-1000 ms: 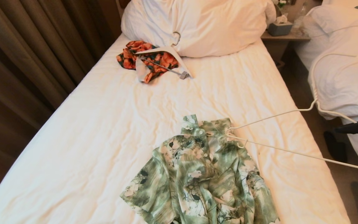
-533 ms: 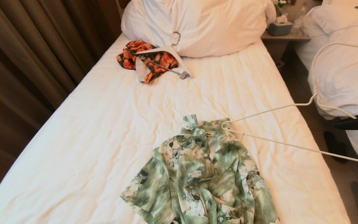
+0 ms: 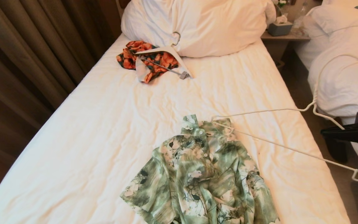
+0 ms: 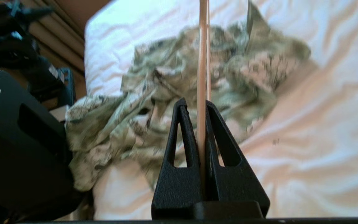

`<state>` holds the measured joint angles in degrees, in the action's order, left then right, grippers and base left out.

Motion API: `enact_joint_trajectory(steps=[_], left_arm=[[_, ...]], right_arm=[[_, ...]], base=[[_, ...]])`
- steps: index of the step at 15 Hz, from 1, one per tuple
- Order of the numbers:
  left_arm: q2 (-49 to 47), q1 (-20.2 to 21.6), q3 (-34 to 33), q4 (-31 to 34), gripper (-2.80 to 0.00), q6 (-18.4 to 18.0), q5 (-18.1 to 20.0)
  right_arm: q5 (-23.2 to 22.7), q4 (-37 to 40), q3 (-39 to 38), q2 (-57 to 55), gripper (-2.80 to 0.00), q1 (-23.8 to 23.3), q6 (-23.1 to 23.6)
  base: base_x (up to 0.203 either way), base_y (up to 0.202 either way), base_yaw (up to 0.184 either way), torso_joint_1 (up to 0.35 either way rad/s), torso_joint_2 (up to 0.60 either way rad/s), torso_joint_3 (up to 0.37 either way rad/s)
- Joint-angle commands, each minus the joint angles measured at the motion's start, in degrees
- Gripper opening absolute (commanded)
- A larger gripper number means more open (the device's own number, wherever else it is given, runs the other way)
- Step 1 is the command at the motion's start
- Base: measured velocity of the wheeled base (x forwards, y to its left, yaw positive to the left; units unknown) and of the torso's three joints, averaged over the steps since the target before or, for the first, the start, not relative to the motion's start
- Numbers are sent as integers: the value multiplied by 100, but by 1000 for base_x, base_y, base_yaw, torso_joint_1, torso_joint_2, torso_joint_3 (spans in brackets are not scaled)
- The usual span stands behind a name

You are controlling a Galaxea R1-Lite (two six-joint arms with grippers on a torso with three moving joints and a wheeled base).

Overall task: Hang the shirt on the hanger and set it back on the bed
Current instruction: Lift the shirt and hanger

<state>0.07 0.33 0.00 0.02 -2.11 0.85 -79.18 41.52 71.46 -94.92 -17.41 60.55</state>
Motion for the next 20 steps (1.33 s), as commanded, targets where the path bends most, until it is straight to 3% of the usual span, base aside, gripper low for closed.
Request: enact_joint_trajectory(steps=[1, 3, 7, 11, 14, 17, 20], left_arm=[[1, 2, 0, -2, -280, 0, 3], [1, 2, 10, 42, -280, -19, -32], [-868, -10, 716, 130, -280, -61, 127], [-3147, -156, 1216, -150, -280, 0, 1140], [-5115, -316, 1402, -1353, -280, 58, 1727], [-6689, -1026, 1932, -2504, -280, 511, 1786], [-8048, -2359, 2749, -3051, -280, 914, 967]], right_arm=[[-518, -643, -309, -437, -280, -45, 30], [-835, -976, -361, -743, -280, -186, -33], [-848, -1160, -255, -769, -280, -228, -83], [-848, -1144, -72, -582, -280, -219, -172], [-848, -1097, 72, -281, -280, -233, -321], [-848, -831, 363, -165, -280, -382, -491], [-848, -771, 553, -206, -280, -444, -500]], base=[[0, 0, 0, 0, 0, 0], [0, 0, 0, 0, 0, 0], [0, 0, 0, 0, 0, 0], [0, 0, 0, 0, 0, 0], [0, 0, 0, 0, 0, 0], [0, 0, 0, 0, 0, 0], [0, 0, 0, 0, 0, 0]])
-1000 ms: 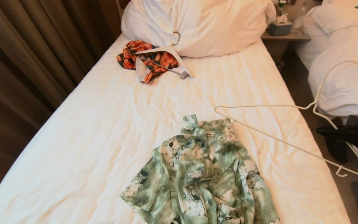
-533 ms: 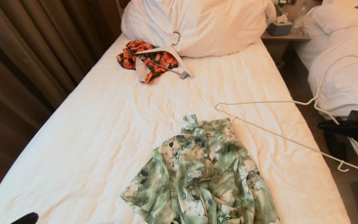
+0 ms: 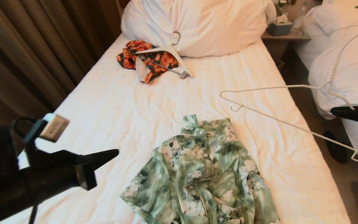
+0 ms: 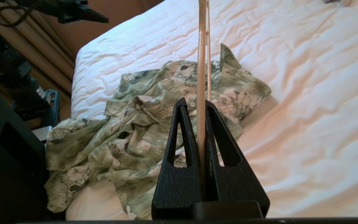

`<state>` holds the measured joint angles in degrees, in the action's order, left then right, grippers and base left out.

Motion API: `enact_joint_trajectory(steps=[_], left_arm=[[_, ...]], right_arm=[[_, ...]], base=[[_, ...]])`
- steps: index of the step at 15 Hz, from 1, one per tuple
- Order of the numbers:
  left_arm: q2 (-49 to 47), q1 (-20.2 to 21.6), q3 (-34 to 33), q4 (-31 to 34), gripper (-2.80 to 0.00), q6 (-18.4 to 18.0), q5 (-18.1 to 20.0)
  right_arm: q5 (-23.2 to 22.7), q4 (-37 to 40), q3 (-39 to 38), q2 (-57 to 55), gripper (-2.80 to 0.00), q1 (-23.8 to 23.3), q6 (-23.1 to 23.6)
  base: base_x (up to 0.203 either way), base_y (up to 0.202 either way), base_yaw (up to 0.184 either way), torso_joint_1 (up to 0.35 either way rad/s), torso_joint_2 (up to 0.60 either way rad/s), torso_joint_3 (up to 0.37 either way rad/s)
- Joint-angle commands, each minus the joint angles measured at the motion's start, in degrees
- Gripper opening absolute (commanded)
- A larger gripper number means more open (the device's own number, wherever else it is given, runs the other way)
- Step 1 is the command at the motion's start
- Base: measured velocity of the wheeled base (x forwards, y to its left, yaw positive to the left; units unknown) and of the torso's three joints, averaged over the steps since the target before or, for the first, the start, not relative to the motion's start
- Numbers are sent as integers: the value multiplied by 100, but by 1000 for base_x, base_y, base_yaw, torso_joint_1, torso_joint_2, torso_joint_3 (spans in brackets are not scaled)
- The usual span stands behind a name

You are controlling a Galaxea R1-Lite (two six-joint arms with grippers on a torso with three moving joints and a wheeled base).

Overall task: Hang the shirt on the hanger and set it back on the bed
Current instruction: Lift the shirt and hanger

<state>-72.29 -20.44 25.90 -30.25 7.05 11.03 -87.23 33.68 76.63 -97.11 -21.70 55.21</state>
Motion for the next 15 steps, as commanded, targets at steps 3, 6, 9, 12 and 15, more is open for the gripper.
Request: enact_joint_trajectory(steps=[3, 6, 9, 12, 15], left_arm=[[-1963, -1110, 890, -416, -280, 188, -730], [-2954, -1746, 1653, -512, -280, 230, -1347], [-3921, -2193, 2541, -488, 0, 157, -1821], [-4663, -2261, 3618, -227, 0, -358, -2235], [-4902, -2168, 4631, 475, 0, -553, -2400]], right_arm=[[-43, 141, 338, -194, -280, -201, 8], [-43, 253, 510, -414, -280, -326, 7], [-43, 262, 530, -414, -280, -326, -2], [-43, 265, 554, -405, -280, -378, -8], [-43, 262, 554, -404, -280, -422, -10]], base=[[0, 0, 0, 0, 0, 0], [0, 0, 0, 0, 0, 0], [0, 0, 0, 0, 0, 0], [0, 0, 0, 0, 0, 0], [0, 0, 0, 0, 0, 0]])
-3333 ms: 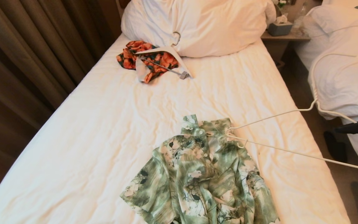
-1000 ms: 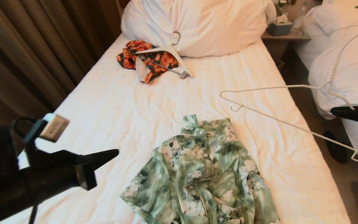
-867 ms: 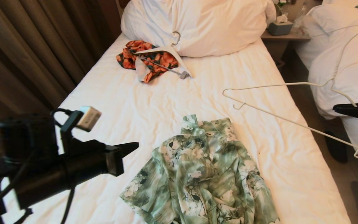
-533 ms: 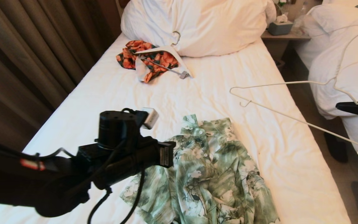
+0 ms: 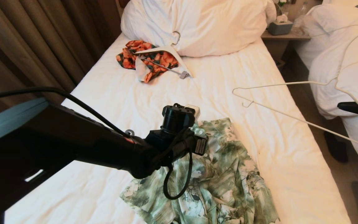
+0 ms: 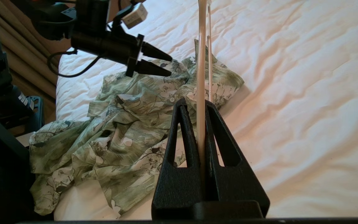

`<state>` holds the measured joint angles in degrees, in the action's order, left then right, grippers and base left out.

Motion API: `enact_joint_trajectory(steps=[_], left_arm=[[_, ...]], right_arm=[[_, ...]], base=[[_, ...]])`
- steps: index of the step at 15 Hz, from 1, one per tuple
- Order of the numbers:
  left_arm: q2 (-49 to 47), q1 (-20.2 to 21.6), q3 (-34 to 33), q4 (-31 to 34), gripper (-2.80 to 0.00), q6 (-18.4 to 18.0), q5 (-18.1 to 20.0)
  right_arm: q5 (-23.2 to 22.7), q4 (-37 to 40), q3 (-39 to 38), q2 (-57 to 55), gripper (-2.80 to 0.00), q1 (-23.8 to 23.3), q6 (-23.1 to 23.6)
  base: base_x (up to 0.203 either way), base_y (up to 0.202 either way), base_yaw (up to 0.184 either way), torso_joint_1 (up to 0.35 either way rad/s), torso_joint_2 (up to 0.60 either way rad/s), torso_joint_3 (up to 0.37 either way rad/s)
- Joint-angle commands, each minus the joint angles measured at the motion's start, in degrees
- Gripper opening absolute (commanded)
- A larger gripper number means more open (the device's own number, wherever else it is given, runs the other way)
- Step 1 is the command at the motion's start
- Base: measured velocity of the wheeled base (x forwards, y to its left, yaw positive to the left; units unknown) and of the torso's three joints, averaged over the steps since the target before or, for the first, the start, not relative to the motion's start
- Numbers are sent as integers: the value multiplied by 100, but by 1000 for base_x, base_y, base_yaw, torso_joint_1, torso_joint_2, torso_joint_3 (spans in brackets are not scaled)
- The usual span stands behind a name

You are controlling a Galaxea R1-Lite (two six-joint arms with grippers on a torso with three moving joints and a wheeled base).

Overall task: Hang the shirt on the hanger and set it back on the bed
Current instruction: Lift the shirt and hanger

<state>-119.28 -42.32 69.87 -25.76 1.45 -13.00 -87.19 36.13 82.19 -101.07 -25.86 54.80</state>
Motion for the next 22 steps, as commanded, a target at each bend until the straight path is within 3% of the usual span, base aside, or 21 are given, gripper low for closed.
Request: enact_joint_trajectory(steps=[1, 4, 8, 16, 19, 20, 22], left_arm=[[-330, 30, 479, 152, 0, -22, -77], [-717, 248, 963, 203, 0, -437, -481], [-923, 505, 1405, 228, 0, -490, -585], [-1409, 467, 1950, 194, 0, -445, -765], [-1689, 498, 2308, 199, 0, -478, -1053], [-1735, 518, 2283, 224, -280, -487, -1165], [-1726, 529, 2064, 200, -280, -479, -1218]], right_arm=[[-48, 25, -10, 8, -280, -7, 31], [-48, 25, -19, 80, -280, -49, 31], [-48, 25, -27, 105, -280, -51, 13], [-48, 13, -54, 114, -280, -119, 13], [-48, 8, -54, 79, -280, -157, 13], [-48, 8, -54, 79, -280, -165, 13], [-48, -1, -45, 70, -280, -227, 13]], base=[[0, 0, 0, 0, 0, 0], [0, 0, 0, 0, 0, 0], [0, 0, 0, 0, 0, 0], [0, 0, 0, 0, 0, 0], [0, 0, 0, 0, 0, 0], [0, 0, 0, 0, 0, 0], [0, 0, 0, 0, 0, 0]])
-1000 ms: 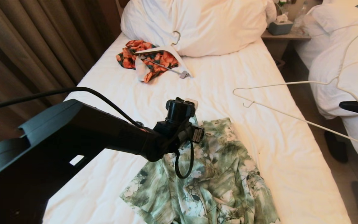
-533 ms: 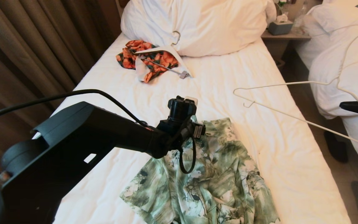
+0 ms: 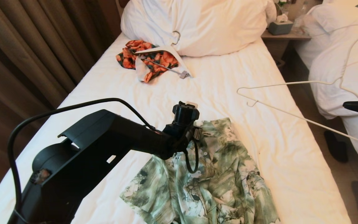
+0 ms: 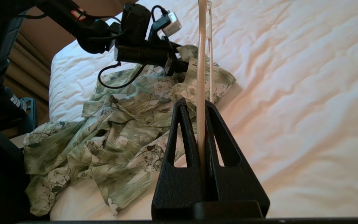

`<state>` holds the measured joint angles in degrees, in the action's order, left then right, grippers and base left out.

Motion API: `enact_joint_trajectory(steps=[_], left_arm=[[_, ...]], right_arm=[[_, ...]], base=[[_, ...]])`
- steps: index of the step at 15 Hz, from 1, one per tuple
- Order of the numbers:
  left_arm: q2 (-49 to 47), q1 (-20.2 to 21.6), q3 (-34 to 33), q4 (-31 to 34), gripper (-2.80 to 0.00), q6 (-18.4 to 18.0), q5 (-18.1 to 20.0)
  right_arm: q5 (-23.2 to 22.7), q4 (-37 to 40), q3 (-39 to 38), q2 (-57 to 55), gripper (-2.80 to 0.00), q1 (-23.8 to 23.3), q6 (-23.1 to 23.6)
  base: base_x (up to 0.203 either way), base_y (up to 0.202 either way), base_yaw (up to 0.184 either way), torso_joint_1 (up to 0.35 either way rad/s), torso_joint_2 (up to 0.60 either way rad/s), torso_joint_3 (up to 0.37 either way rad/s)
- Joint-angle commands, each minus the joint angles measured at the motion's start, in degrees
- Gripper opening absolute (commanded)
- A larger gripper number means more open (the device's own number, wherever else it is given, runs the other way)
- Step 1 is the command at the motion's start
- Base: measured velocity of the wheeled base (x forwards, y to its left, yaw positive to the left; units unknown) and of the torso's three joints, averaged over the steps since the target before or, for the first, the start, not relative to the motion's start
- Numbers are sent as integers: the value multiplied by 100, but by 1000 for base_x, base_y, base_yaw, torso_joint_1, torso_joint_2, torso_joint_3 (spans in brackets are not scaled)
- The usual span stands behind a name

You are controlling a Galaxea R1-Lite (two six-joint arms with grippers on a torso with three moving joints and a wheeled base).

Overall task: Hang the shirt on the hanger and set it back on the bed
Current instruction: Lift the shirt and hanger

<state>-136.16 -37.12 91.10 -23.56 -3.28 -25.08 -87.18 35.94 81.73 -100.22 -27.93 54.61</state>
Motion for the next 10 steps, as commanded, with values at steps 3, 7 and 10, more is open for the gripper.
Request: enact_joint_trajectory(steps=[3, 7, 10], left_arm=[[130, 37, -80, -9, -280, -5, -50], [752, 30, -368, 37, -280, -3, -39], [1385, 8, -711, 231, -280, 71, -4]], right_arm=[[-48, 23, -8, -15, -280, -64, 32], [-48, 34, 3, -15, -280, 21, 29], [-48, 46, -23, -83, -280, 252, 6]], base=[[0, 0, 0, 0, 0, 0], [0, 0, 0, 0, 0, 0], [0, 0, 0, 0, 0, 0]])
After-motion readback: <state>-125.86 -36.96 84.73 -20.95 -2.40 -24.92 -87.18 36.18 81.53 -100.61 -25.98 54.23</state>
